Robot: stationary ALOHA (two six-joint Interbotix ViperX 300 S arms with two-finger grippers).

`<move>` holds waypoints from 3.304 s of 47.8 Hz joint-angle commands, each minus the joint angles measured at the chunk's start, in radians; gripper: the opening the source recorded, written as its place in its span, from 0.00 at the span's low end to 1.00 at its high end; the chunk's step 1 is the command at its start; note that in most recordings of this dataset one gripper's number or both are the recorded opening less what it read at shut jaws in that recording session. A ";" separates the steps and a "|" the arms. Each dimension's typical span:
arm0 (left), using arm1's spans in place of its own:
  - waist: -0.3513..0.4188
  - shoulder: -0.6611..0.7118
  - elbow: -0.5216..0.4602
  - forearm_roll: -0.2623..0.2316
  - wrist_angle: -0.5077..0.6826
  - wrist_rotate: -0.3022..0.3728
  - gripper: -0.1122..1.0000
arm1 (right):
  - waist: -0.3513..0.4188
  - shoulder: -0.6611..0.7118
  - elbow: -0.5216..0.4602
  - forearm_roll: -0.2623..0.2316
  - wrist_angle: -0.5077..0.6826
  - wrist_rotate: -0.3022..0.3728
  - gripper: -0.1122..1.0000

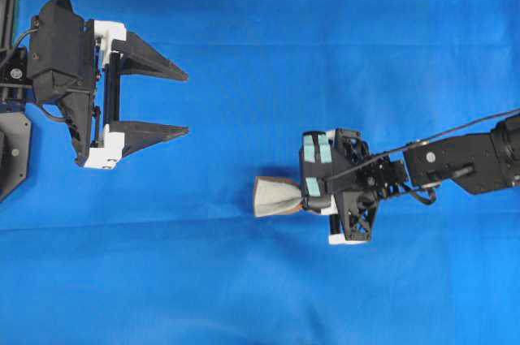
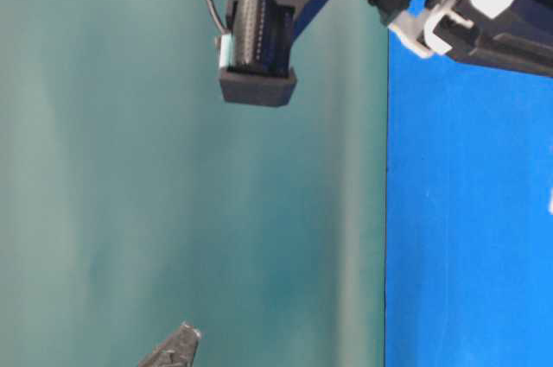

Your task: Hand over the sponge with the left arm and wipe it with the right arm.

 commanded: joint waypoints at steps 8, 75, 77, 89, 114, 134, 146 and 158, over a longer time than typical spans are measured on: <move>-0.002 -0.005 -0.011 0.000 -0.009 -0.003 0.91 | -0.166 -0.032 0.000 -0.086 0.018 -0.014 0.27; -0.008 -0.005 -0.011 0.000 -0.005 -0.002 0.91 | -0.301 -0.072 -0.006 -0.161 -0.003 -0.005 0.76; -0.009 -0.005 -0.011 0.000 -0.005 0.000 0.91 | -0.299 -0.083 -0.005 -0.161 -0.002 -0.005 0.76; -0.008 -0.005 -0.009 0.000 -0.003 0.002 0.91 | -0.275 -0.202 -0.002 -0.163 0.048 -0.008 0.76; -0.008 -0.006 -0.009 0.000 -0.002 0.003 0.91 | -0.218 -0.472 0.049 -0.163 0.135 -0.006 0.76; -0.008 -0.014 -0.008 0.000 -0.002 0.009 0.91 | -0.215 -0.492 0.064 -0.163 0.098 -0.002 0.76; -0.008 -0.112 0.028 0.000 0.005 0.008 0.91 | -0.215 -0.580 0.089 -0.160 0.103 0.002 0.76; -0.008 -0.258 0.055 0.000 0.106 0.011 0.91 | -0.215 -0.746 0.152 -0.160 0.107 0.003 0.76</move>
